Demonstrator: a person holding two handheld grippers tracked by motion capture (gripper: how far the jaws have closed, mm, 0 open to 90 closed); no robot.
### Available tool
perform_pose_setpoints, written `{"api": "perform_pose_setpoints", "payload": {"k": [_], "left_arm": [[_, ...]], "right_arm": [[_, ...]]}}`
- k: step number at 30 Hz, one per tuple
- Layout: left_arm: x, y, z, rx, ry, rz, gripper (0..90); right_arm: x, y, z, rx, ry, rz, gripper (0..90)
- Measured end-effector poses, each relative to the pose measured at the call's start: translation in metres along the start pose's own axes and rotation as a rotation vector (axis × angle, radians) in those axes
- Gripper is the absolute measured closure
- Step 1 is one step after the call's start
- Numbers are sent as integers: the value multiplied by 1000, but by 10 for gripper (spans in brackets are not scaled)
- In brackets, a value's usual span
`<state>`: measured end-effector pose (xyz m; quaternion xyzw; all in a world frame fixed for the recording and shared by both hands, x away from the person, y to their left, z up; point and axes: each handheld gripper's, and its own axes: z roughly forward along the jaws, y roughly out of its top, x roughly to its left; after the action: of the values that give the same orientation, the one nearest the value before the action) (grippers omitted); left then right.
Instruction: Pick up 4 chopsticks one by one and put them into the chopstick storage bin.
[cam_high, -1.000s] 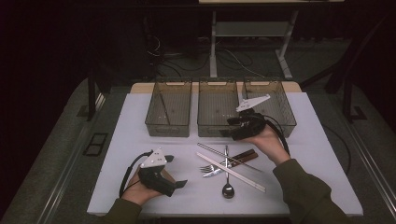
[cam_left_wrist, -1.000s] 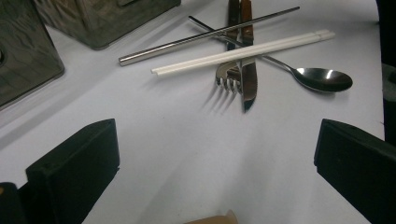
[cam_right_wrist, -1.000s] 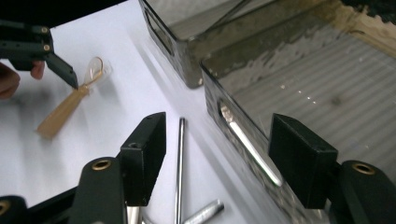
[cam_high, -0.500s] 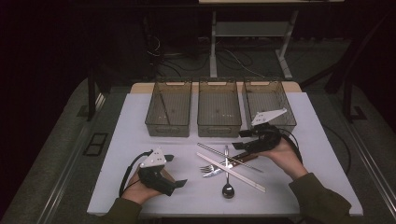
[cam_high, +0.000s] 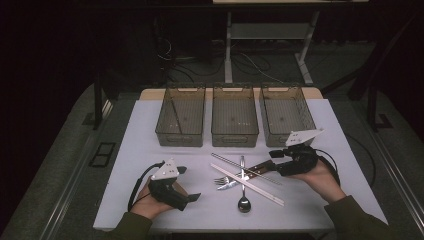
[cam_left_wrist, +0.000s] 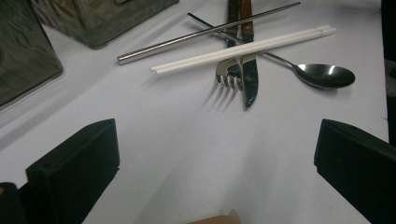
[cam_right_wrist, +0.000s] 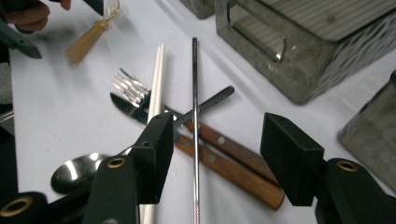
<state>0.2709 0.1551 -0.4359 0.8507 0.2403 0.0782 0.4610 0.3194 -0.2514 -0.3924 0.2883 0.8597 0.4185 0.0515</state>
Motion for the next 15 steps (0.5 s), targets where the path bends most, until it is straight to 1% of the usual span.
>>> {"api": "perform_pose_setpoints", "payload": {"k": [4,7,9,11,15], "left_arm": [[0,0,0,2,-2,0,0],[0,0,0,3,-2,1,0],[0,0,1,3,-3,0,0],[0,0,1,4,-3,0,0],[-1,0,1,4,-3,3,0]], "right_arm": [[4,-10,-1,17,1,7,445],[4,-18,-2,25,8,17,452],[4,-20,0,32,5,19,462],[4,-22,3,45,13,27,488],[6,-22,11,79,19,23,548]]}}
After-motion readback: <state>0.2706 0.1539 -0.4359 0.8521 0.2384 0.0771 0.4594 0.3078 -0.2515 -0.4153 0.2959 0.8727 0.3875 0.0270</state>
